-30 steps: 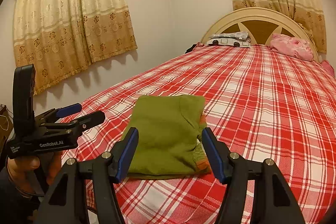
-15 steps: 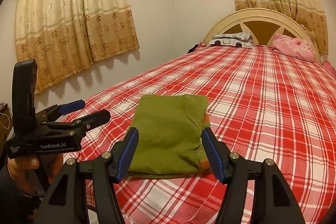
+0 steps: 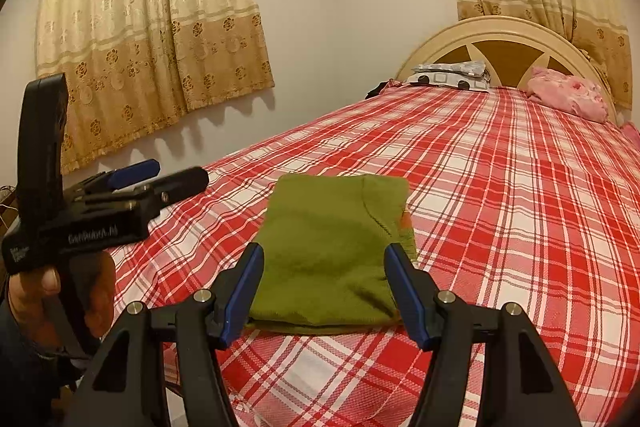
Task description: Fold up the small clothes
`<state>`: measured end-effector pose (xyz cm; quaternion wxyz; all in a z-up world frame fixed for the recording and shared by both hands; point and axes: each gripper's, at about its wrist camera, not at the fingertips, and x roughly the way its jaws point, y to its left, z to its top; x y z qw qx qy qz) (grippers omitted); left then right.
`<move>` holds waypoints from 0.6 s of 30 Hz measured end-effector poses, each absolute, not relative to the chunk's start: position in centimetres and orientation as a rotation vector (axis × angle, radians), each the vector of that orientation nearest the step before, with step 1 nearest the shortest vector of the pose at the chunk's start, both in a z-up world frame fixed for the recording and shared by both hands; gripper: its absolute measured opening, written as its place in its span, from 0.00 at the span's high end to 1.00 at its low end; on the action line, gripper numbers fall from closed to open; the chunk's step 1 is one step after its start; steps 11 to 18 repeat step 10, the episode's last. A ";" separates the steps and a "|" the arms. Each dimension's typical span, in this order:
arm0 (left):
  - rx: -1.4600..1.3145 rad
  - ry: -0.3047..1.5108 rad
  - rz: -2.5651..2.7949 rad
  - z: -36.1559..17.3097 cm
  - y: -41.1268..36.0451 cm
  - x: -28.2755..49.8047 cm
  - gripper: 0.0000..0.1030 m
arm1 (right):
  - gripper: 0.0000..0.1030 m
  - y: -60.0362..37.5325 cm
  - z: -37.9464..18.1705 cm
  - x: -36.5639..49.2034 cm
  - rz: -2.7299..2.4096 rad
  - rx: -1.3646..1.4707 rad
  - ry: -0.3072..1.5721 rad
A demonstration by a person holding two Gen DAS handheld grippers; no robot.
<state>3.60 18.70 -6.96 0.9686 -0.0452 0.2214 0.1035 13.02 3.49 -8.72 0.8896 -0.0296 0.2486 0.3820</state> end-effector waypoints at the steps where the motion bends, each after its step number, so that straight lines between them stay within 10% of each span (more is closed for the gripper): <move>1: -0.093 0.447 0.215 -7.0 18.9 3.6 0.00 | 0.38 3.5 -8.7 13.0 0.794 -0.061 0.515; 18: -0.113 0.465 0.204 -7.8 19.5 4.0 0.00 | 0.38 3.6 -8.5 12.9 0.801 -0.059 0.507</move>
